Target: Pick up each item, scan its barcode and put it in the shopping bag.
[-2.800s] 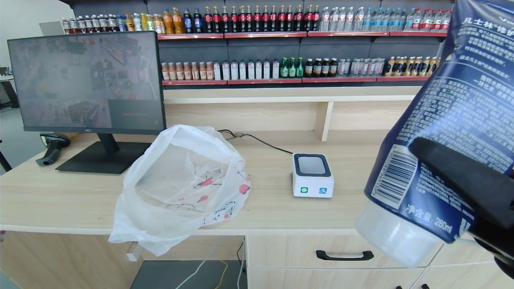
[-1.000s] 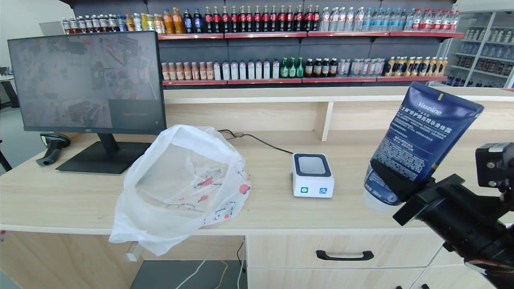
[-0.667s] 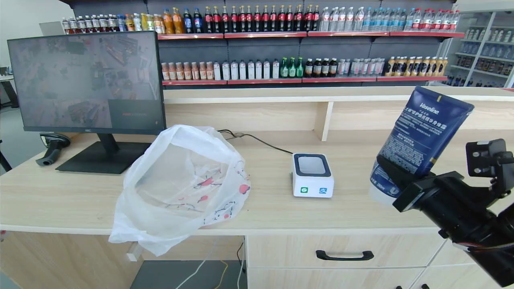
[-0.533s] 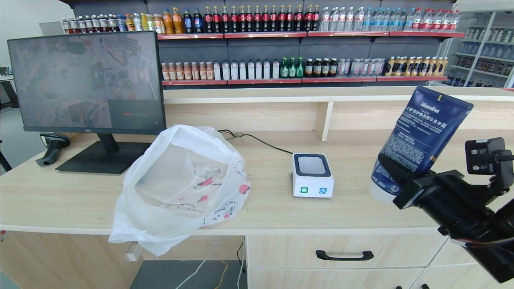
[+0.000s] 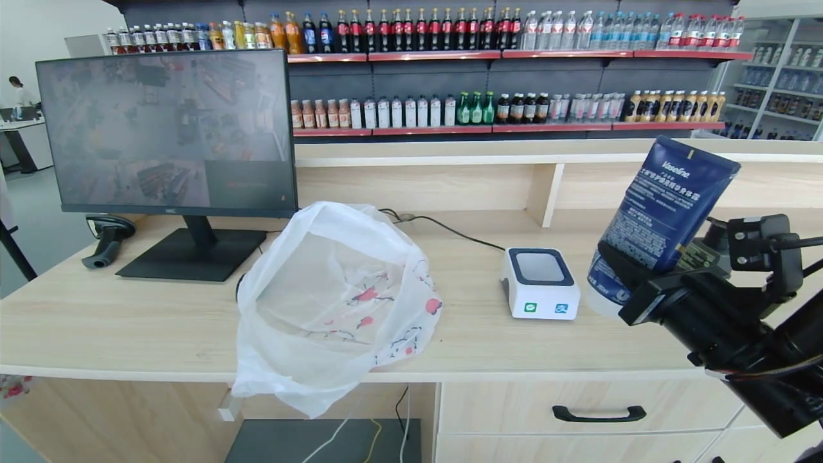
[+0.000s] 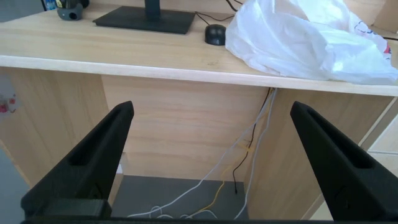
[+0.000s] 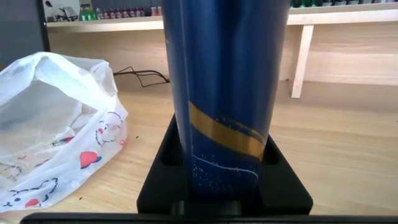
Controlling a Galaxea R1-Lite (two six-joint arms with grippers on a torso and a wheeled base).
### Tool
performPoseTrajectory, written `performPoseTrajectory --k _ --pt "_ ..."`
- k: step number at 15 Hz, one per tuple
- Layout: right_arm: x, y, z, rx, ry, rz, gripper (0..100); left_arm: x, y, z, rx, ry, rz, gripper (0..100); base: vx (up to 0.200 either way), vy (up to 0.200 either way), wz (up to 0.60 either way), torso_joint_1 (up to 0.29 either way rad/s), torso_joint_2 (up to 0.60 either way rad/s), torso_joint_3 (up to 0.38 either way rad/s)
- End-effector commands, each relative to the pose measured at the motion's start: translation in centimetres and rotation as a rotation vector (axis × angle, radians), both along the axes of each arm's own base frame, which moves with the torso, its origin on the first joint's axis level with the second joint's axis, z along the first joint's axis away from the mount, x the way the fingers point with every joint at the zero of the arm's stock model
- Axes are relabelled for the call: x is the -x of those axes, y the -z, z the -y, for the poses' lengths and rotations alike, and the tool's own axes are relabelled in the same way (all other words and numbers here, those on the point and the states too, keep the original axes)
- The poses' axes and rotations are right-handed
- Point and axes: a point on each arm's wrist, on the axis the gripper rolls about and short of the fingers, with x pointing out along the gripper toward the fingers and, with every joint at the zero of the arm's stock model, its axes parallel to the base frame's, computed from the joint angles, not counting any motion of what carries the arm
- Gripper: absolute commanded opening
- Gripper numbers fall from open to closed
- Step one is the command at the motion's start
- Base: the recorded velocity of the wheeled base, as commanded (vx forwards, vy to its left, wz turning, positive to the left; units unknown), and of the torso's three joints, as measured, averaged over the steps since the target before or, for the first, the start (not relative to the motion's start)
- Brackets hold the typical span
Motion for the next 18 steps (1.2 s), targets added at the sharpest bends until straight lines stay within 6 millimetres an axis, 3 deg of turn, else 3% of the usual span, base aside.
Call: performPoseTrajectory --k 1,4,7,11,13,15,18 --pt "-0.1 0.1 0.0 0.003 0.002 -0.005 0 0.0 0.0 0.0 0.0 0.0 0.0 100 0.0 0.0 0.0 0.0 0.0 0.0" --pt "-1.0 -0.2 0.3 0.012 0.025 0.017 0 0.0 0.0 0.0 0.0 -0.001 0.0 100 0.0 0.0 0.0 0.0 0.0 0.0" --pt "-2.2 -0.3 -0.2 0.134 -0.006 0.067 0 0.0 0.0 0.0 0.001 -0.001 0.0 100 0.0 0.0 0.0 0.0 0.0 0.0" --pt "-7.0 -3.1 -0.6 0.296 0.014 0.289 0 0.0 0.0 0.0 0.001 -0.001 0.0 100 0.0 0.0 0.0 0.0 0.0 0.0" --pt "-8.3 -2.4 -0.9 0.351 0.016 0.295 0 0.0 0.0 0.0 0.001 -0.001 0.0 100 0.0 0.0 0.0 0.0 0.0 0.0" --pt "-9.1 -2.9 -0.8 0.387 0.01 0.345 0 0.0 0.0 0.0 0.001 -0.001 0.0 100 0.0 0.0 0.0 0.0 0.0 0.0" --pt "-9.6 -2.0 0.9 0.575 -0.066 0.407 0 0.0 0.0 0.0 0.0 0.0 0.005 100 0.0 0.0 0.0 0.0 0.0 0.0"
